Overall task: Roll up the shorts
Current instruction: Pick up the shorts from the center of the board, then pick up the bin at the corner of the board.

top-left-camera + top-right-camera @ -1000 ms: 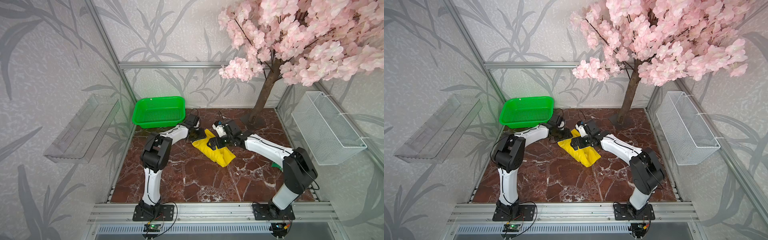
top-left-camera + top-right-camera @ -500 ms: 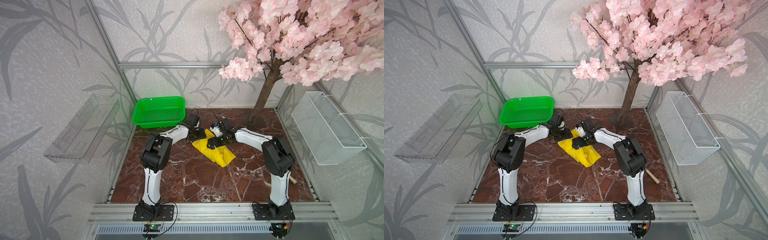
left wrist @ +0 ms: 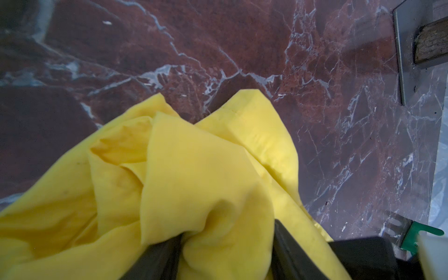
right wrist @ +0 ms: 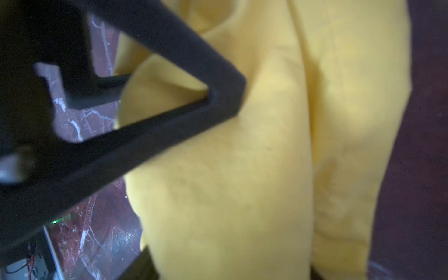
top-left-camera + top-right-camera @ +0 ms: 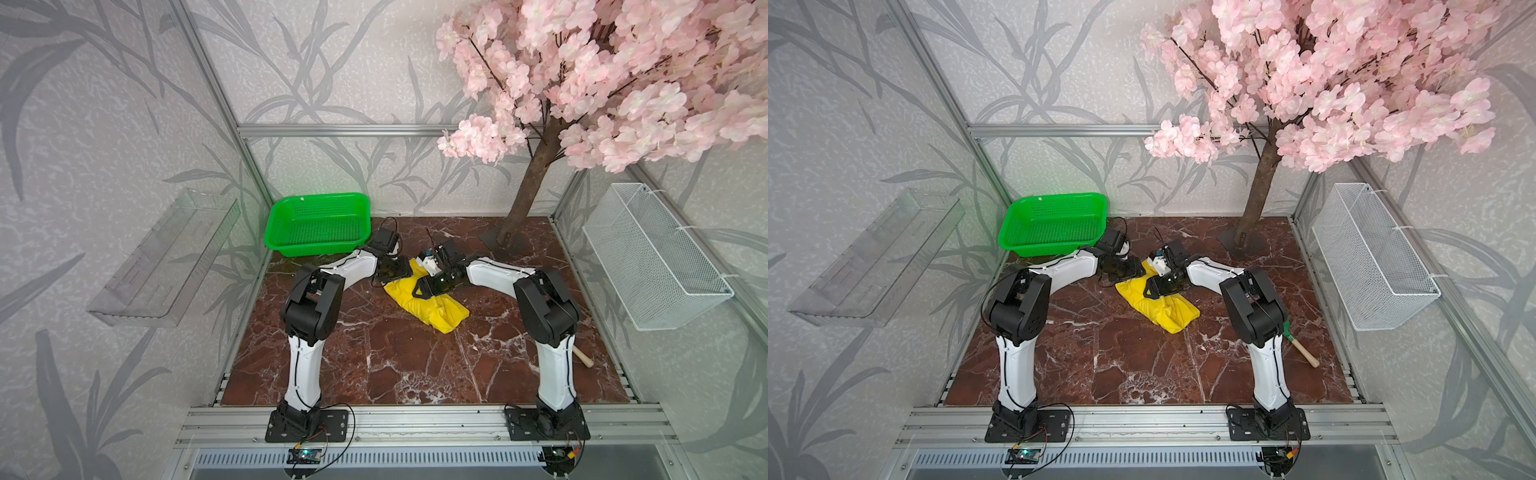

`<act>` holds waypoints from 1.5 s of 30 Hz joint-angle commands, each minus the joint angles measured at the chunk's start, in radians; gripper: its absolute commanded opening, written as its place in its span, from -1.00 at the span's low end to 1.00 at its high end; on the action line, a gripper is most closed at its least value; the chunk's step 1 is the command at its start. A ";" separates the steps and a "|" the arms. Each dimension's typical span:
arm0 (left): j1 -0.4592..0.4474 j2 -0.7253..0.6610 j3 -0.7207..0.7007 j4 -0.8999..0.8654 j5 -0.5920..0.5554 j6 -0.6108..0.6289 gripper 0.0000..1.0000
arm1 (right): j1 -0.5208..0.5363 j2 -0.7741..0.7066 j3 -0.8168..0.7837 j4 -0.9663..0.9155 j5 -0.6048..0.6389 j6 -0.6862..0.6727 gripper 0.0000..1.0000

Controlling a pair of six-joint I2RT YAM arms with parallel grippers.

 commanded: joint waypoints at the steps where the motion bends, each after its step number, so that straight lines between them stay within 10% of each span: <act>1: -0.002 0.024 -0.008 -0.049 -0.032 0.007 0.20 | -0.005 0.058 -0.037 -0.017 -0.013 0.010 -0.38; 4: 0.012 0.012 0.006 -0.049 -0.031 0.004 0.24 | -0.005 0.057 -0.046 -0.019 -0.033 0.012 -1.00; 12: 0.147 -0.158 0.021 -0.051 -0.024 -0.001 0.42 | -0.005 -0.027 -0.129 0.052 -0.062 0.044 -1.00; 23: 0.347 -0.401 -0.313 0.211 -0.093 -0.162 0.65 | 0.006 -0.116 -0.177 0.137 -0.091 0.097 -1.00; 34: 0.428 -0.352 -0.413 0.572 -0.143 -0.375 0.74 | 0.036 -0.166 -0.219 0.152 -0.025 0.105 -1.00; 45: 0.449 -0.160 -0.290 0.563 -0.125 -0.424 0.59 | 0.049 -0.233 -0.230 0.131 0.003 0.093 -1.00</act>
